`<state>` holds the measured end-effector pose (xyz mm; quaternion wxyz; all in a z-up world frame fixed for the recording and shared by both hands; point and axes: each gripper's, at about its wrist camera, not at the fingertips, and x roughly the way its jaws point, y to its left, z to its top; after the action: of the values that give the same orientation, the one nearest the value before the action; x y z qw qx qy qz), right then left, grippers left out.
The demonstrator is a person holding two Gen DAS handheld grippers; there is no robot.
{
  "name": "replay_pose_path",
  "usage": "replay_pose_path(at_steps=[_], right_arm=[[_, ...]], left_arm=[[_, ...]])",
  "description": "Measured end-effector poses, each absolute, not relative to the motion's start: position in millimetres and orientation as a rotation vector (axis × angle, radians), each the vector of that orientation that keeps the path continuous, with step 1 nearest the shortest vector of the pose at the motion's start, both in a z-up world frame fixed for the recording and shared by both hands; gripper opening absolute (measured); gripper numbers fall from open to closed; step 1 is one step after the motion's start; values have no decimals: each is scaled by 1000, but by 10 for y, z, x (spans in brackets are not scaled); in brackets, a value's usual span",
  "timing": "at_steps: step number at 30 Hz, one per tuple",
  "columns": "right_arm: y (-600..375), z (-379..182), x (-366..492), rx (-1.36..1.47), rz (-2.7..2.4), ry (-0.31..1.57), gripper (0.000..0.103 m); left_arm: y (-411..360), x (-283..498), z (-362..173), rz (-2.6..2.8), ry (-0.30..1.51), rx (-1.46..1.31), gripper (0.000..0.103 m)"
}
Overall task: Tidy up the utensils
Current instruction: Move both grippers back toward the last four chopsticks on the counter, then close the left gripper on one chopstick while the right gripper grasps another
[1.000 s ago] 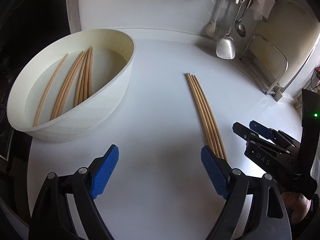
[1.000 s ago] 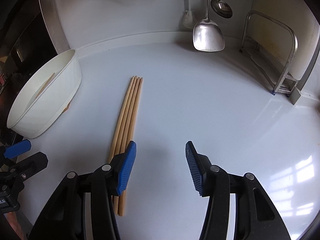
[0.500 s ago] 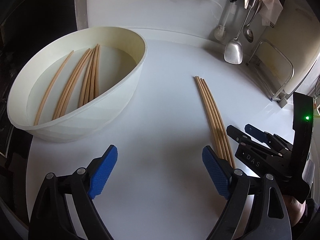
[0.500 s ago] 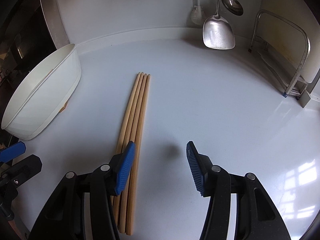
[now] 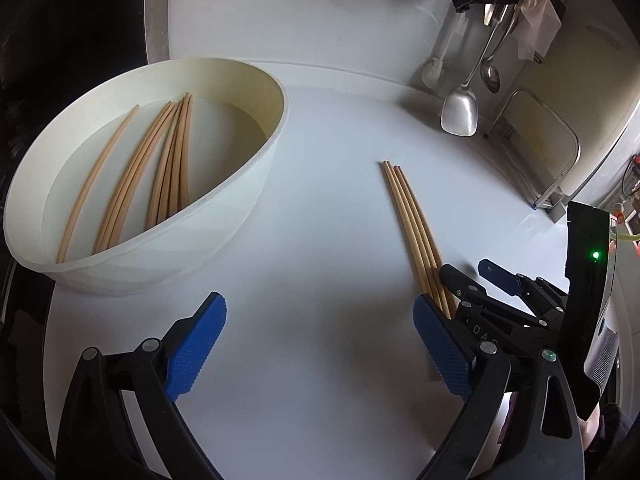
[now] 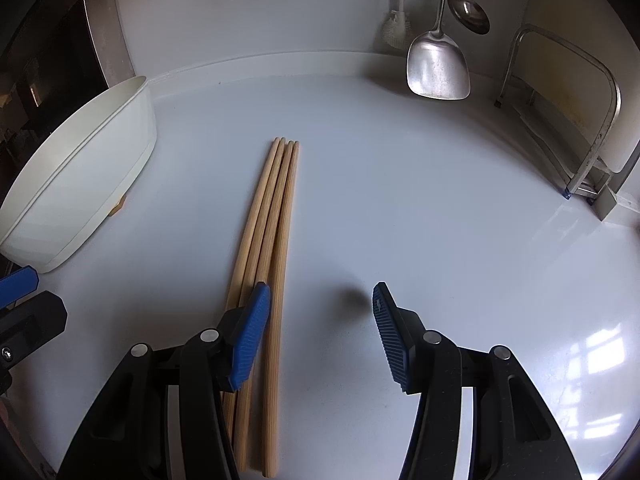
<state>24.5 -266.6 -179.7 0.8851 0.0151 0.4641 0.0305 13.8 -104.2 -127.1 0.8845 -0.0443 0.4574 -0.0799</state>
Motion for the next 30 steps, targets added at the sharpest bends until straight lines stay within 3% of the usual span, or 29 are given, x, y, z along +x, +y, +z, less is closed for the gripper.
replay_pose_path(at_steps=[9, 11, 17, 28, 30], right_arm=[[-2665, -1821, 260, 4, 72, 965, 50], [-2665, -1820, 256, -3, 88, 962, 40], [-2729, -1820, 258, -16, 112, 959, 29], [-3201, -1798, 266, 4, 122, 955, 29], [-3245, -1767, 235, 13, 132, 937, 33]], left_arm=[[-1084, 169, -1265, -167, 953, -84, 93], [-1103, 179, -1270, -155, 956, -76, 93], [-1242, 266, -1311, -126, 968, -70, 93], [-1639, 478, -1526, -119, 1022, -30, 93], [-1666, 516, -1559, -108, 1026, -23, 93]])
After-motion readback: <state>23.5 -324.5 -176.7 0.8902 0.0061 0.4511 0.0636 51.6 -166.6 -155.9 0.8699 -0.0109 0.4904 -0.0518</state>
